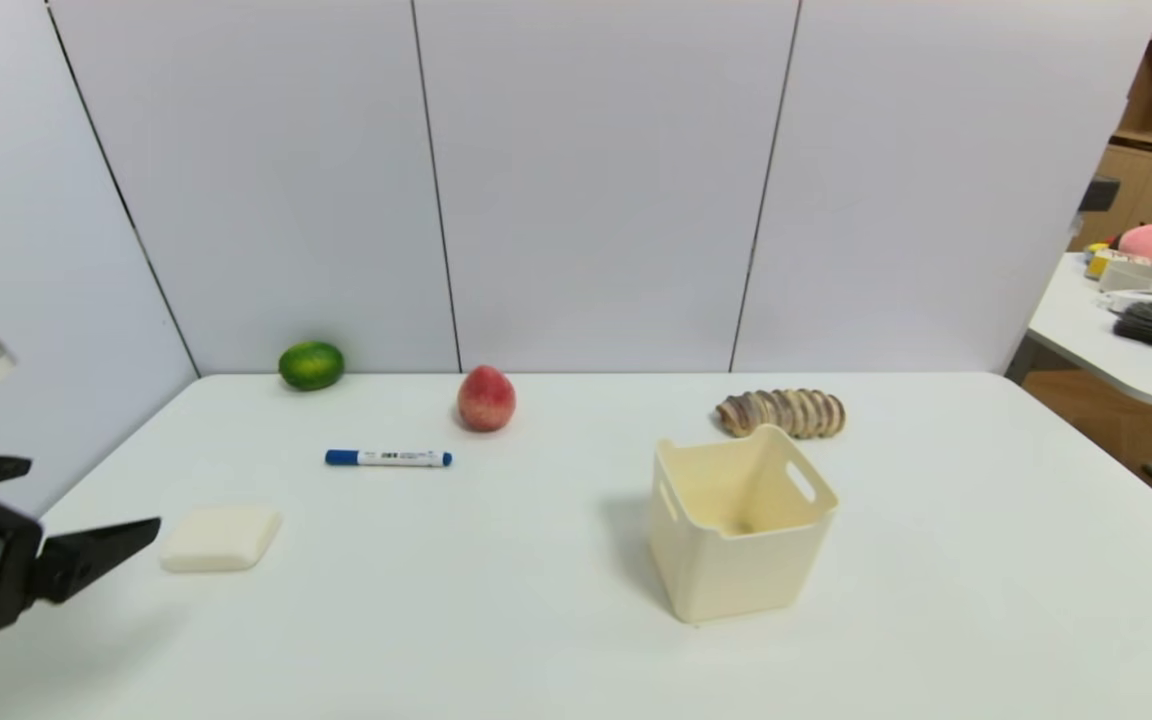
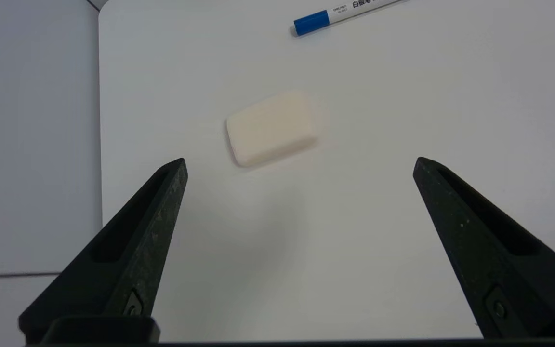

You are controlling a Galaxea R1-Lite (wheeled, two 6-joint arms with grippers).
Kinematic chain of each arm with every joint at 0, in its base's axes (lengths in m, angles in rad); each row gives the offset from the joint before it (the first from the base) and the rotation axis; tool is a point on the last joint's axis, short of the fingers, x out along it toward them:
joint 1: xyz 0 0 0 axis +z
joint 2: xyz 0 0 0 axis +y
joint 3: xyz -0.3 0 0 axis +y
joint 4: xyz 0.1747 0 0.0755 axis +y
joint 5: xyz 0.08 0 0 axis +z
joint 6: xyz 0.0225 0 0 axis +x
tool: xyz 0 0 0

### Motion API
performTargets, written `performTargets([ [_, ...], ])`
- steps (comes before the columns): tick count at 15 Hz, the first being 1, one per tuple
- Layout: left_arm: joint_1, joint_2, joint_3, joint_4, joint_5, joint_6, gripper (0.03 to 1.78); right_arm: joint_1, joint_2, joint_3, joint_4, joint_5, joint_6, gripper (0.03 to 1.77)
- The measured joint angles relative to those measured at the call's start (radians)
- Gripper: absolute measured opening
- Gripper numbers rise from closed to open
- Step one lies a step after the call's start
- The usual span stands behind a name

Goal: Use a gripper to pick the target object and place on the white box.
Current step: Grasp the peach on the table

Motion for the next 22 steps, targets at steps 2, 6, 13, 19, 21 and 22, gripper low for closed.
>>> performTargets([
  [2,-0.024,0.195,-0.139,0.0,-0.006,0.038,1.69,0.0,0.0,0.0,0.0,0.0,0.0,1.7],
  [6,-0.079,0.521,-0.347,-0.064,-0.033,0.06,1.69,0.0,0.0,0.0,0.0,0.0,0.0,1.7],
  [13,-0.187,0.88,-0.662,-0.127,-0.093,0.007,1.69,0.0,0.0,0.0,0.0,0.0,0.0,1.7],
  [19,-0.244,1.028,-0.727,-0.178,-0.157,-0.112,1.69,0.0,0.0,0.0,0.0,0.0,0.0,1.7],
  [21,-0.245,1.058,-0.737,-0.205,-0.156,-0.147,1.69,0.0,0.0,0.0,0.0,0.0,0.0,1.7],
  [22,-0.246,1.072,-0.74,-0.23,-0.154,-0.17,1.69,0.0,0.0,0.0,0.0,0.0,0.0,1.7],
])
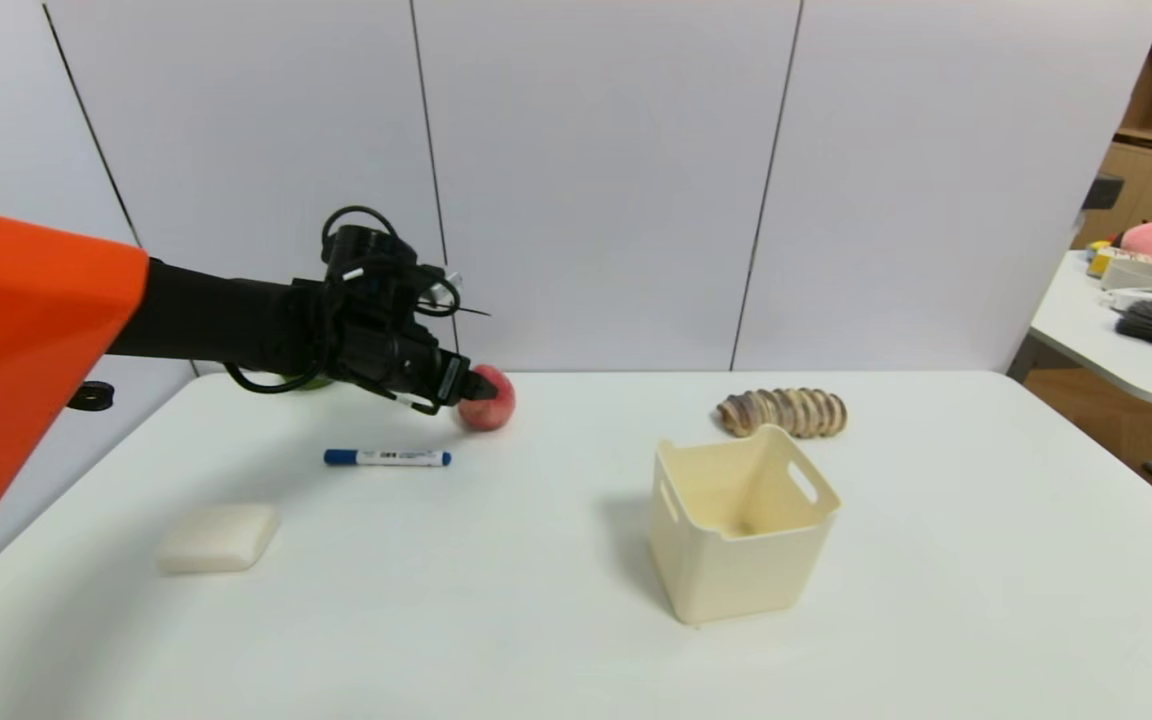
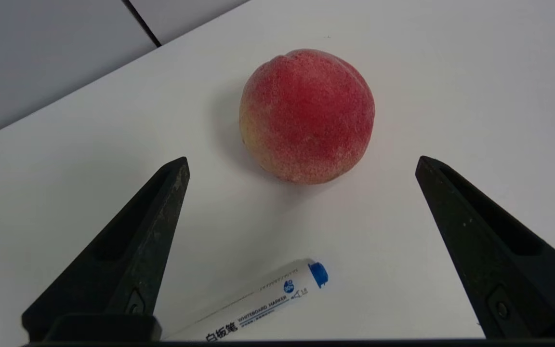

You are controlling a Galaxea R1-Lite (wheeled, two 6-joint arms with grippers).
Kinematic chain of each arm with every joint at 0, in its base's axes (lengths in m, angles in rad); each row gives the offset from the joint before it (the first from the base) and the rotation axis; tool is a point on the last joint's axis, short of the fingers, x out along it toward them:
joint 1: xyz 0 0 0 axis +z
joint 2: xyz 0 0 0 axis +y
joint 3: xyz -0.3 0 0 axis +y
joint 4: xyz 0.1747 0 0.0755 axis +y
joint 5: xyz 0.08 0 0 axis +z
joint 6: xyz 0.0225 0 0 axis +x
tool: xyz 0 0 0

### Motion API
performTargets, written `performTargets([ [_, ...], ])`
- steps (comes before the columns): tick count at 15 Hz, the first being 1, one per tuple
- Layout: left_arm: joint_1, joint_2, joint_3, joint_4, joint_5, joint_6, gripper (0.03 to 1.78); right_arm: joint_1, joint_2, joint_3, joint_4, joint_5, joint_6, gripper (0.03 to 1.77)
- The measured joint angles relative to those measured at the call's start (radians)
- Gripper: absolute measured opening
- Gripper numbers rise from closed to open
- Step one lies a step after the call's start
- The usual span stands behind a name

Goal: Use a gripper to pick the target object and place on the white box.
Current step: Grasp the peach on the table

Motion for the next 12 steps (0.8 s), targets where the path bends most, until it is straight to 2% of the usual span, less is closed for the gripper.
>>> performTargets([
  [3,-0.001,0.037,-0.004,-0.061,0.004,-0.065,1.69,0.0,0.0,0.0,0.0,0.0,0.0,1.7],
  [7,-0.003,0.076,-0.005,-0.151,0.046,-0.093,1.69,0.0,0.0,0.0,0.0,0.0,0.0,1.7],
  [12,-0.014,0.126,-0.004,-0.202,0.05,-0.104,1.69,0.0,0.0,0.0,0.0,0.0,0.0,1.7],
])
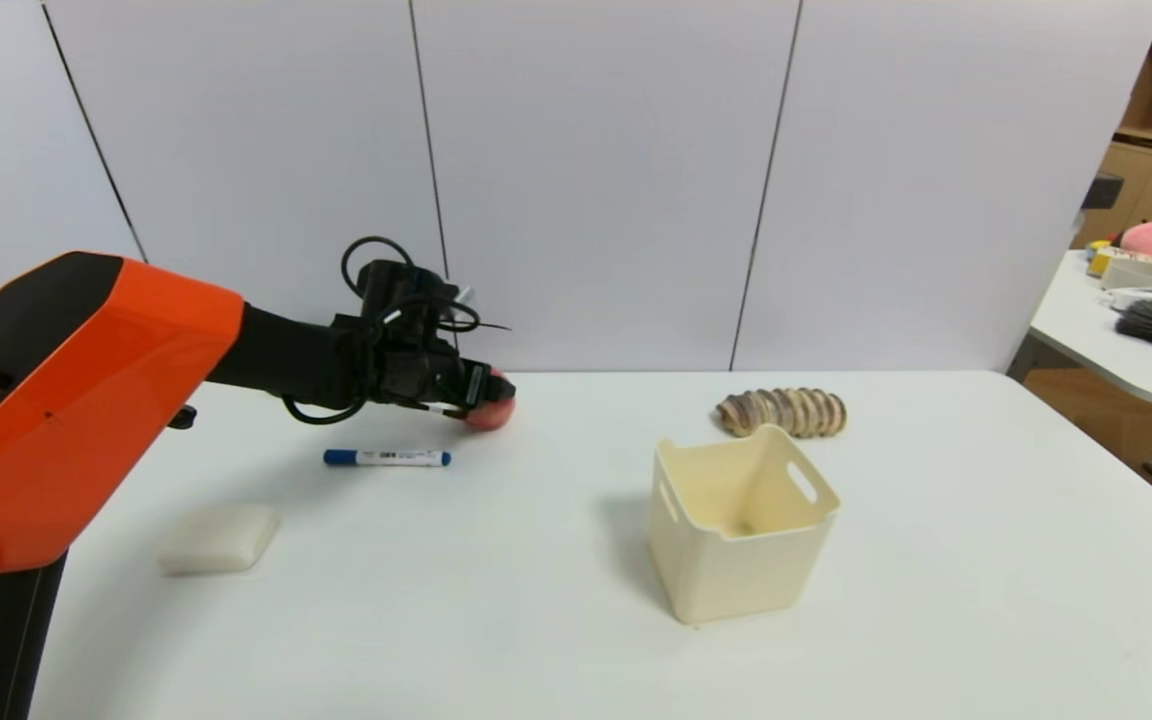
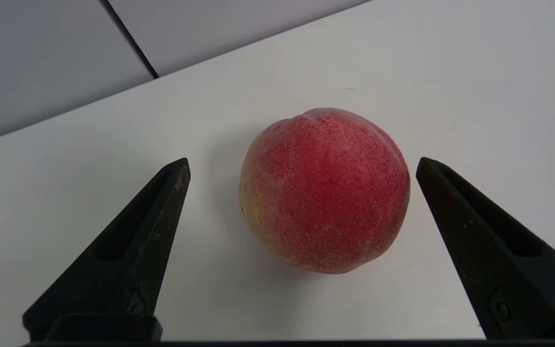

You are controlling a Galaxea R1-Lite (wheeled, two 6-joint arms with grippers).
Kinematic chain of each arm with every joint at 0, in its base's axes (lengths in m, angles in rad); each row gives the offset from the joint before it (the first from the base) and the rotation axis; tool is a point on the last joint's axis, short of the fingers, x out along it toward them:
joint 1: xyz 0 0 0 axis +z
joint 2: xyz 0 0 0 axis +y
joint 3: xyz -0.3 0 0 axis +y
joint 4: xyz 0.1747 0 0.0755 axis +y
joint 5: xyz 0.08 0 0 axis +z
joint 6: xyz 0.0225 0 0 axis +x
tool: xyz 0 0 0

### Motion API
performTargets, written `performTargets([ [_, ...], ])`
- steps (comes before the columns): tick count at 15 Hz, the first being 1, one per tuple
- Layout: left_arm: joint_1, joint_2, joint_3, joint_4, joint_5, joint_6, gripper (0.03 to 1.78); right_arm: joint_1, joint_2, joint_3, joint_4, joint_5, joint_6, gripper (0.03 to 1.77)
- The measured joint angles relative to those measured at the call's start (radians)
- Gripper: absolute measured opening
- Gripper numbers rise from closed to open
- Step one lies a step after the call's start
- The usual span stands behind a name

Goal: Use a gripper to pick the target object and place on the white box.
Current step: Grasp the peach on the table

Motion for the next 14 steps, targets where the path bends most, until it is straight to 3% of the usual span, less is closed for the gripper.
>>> performTargets([
  [9,-0.028,0.04,0.001,-0.006,0.0,0.001,1.69,0.0,0.0,0.0,0.0,-0.001,0.0,1.7],
  [12,-0.029,0.041,0.001,-0.006,0.0,0.004,1.27,0.0,0.0,0.0,0.0,0.0,0.0,1.7],
  [14,-0.032,0.04,0.004,-0.006,0.0,0.006,1.21,0.0,0.0,0.0,0.0,0.0,0.0,1.7],
])
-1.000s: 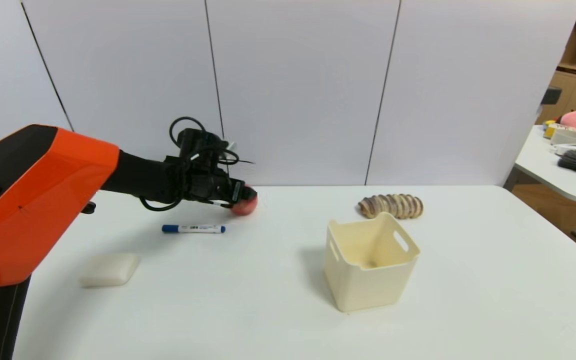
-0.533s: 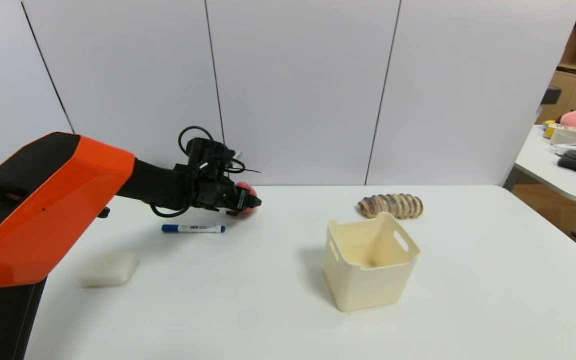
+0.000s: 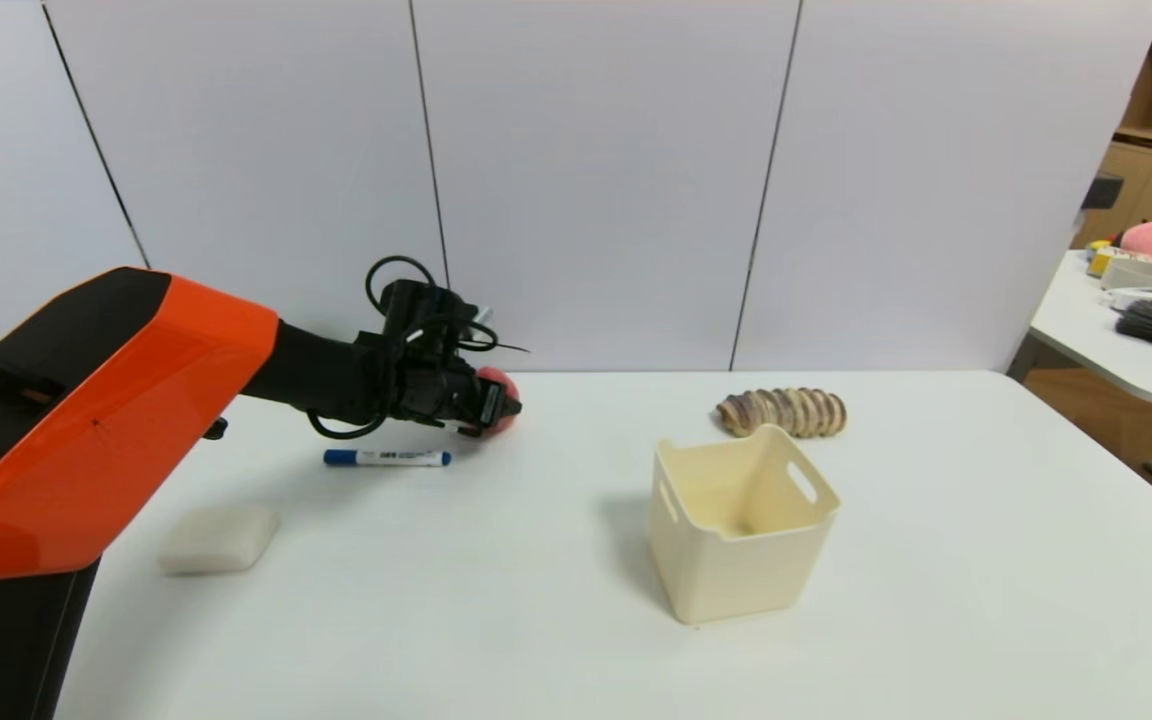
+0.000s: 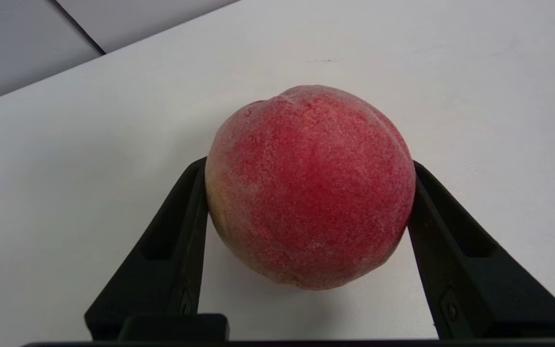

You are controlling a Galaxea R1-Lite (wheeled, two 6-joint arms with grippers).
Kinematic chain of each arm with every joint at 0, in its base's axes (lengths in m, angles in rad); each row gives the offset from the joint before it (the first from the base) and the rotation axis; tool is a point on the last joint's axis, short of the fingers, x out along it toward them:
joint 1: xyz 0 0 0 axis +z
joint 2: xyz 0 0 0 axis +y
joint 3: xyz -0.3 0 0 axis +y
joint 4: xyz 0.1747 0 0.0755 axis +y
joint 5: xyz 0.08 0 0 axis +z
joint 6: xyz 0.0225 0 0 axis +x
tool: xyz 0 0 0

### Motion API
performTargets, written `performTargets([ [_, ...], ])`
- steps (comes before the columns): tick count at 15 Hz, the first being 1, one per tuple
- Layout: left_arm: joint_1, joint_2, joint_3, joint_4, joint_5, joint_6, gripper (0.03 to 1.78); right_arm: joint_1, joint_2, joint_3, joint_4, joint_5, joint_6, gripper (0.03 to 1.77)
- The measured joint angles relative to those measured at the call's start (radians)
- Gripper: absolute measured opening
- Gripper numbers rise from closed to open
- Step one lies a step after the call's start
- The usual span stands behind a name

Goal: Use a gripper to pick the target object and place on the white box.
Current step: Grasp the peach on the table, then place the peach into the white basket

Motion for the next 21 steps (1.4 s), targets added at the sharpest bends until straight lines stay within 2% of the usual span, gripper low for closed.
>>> performTargets([
  [6,-0.01,-0.049,0.019,0.008,-0.002,0.007,1.2,0.0,0.0,0.0,0.0,0.0,0.0,1.7],
  [12,-0.054,-0.28,0.109,0.077,-0.005,0.057,1.19,0.0,0.0,0.0,0.0,0.0,0.0,1.7],
  [17,-0.22,-0.444,0.123,0.142,-0.004,0.067,1.18,0.0,0.0,0.0,0.0,0.0,0.0,1.7],
  [21,-0.395,-0.482,0.114,0.163,-0.002,0.067,1.18,0.0,0.0,0.0,0.0,0.0,0.0,1.7],
])
